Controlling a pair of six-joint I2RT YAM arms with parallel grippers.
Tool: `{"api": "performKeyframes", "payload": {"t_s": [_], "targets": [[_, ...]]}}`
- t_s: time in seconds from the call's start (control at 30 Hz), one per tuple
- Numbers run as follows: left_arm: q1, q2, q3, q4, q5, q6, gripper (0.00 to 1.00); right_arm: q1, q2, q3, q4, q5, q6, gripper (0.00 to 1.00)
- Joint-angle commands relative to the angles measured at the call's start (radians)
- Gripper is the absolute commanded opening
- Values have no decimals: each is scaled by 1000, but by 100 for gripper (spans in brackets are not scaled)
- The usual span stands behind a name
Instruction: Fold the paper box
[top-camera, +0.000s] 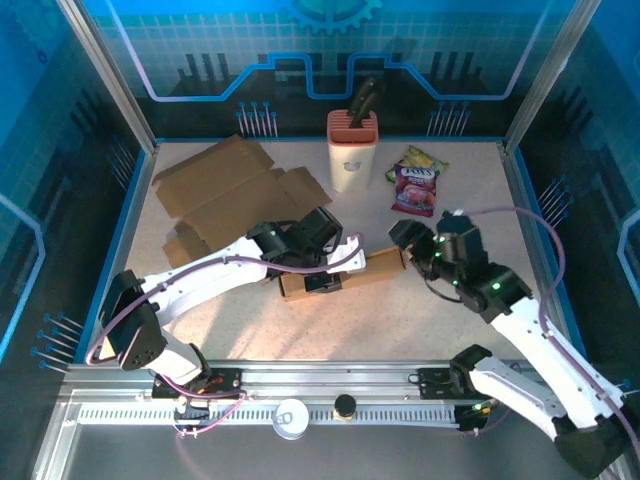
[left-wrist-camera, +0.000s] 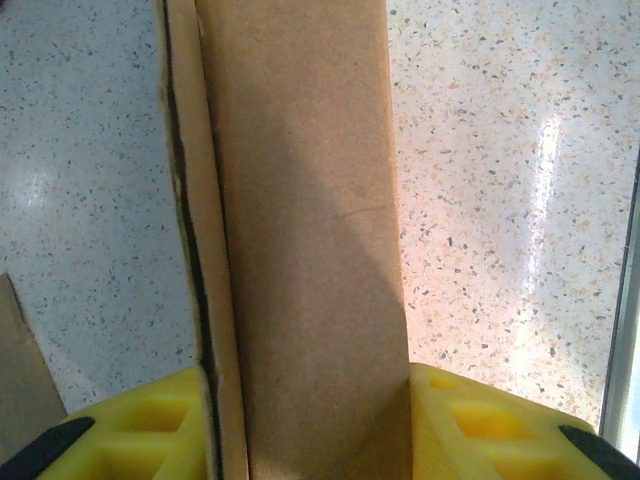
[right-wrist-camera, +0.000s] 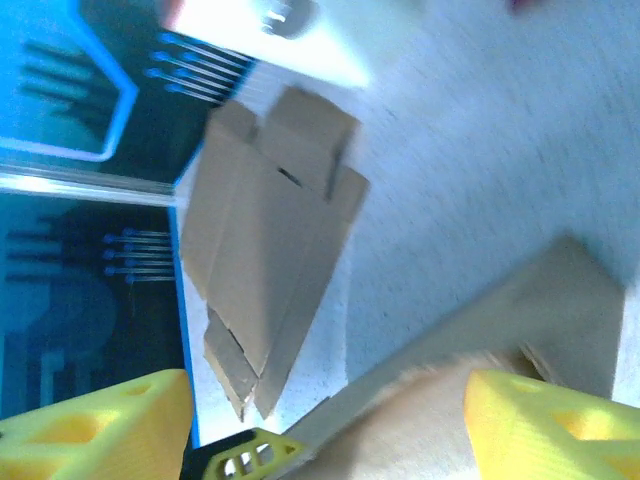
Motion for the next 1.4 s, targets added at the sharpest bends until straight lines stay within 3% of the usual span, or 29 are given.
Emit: {"api": "performKeyframes", "payload": {"t_s": [0.0,0.17,0.5,0.6,0.9,1.37], "targets": [[23,-6,15,-91,67,15,40,-107,-10,82,1,-229,-379,70],[50,-38,12,-122,128,19,40,-237,25,71,-34,-433,-640,69],[91,-38,48,-194,198,31,42,-238,112,8,-29,-530,-851,68],[102,-20,49,-201,196,31,42,-238,156,23,-59,-497,-876,68],[104,-4,43,-185,187,34,42,-218,209,-2,-23,-555,-892,68],[109,-9,40,-182,178,36,42,-101,177,17,-109,-361,-883,48]]}}
